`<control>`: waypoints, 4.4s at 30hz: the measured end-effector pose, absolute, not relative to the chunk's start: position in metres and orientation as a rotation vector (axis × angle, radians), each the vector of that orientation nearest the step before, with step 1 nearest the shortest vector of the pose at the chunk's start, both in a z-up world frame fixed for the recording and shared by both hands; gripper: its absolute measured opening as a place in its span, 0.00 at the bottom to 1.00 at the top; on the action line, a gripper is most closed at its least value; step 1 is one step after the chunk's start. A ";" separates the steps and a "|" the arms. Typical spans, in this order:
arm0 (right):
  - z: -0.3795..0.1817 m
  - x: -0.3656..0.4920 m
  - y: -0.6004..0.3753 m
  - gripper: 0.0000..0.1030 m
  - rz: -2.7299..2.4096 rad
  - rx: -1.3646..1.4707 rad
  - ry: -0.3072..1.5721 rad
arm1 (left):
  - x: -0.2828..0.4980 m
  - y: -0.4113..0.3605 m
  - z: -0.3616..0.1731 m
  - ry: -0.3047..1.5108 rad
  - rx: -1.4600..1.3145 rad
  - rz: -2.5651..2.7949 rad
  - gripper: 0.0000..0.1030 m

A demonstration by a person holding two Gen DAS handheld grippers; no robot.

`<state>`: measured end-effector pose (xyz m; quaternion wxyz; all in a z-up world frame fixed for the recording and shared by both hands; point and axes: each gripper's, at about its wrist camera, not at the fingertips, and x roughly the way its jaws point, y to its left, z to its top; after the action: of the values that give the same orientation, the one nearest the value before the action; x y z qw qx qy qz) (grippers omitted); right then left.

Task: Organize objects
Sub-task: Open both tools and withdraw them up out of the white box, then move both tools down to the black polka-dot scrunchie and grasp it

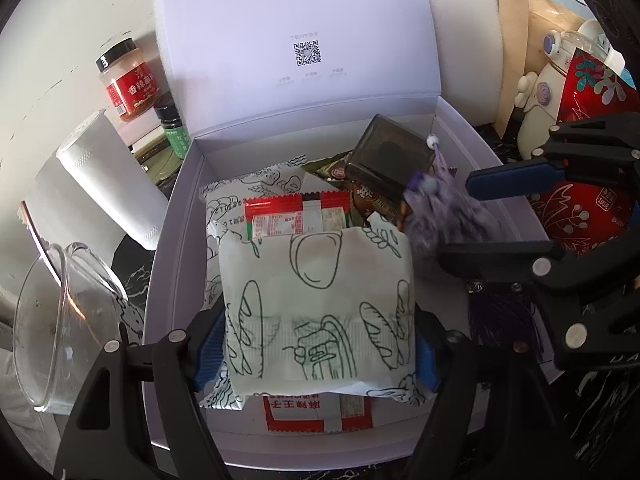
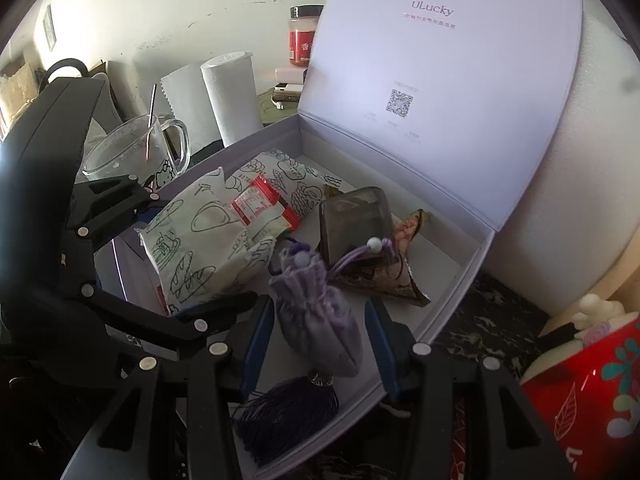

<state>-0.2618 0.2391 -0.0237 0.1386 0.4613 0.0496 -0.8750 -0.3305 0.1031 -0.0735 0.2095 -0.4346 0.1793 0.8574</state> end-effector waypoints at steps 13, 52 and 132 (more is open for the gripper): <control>-0.002 -0.242 0.239 0.46 -2.580 1.297 0.155 | -0.307 0.095 -0.047 0.465 -1.166 2.433 0.71; 0.101 -0.110 0.210 0.56 -2.694 0.984 0.261 | -0.162 0.021 0.074 0.341 -0.966 2.688 0.81; -0.065 -0.110 0.183 0.44 -2.390 1.335 0.019 | -0.117 0.013 -0.096 0.216 -1.297 2.432 0.25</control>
<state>-0.1101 0.1834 -0.0652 0.2006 0.4778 0.0068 -0.8552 -0.1172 0.0131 -0.0955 0.1872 -0.4608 0.0766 0.8641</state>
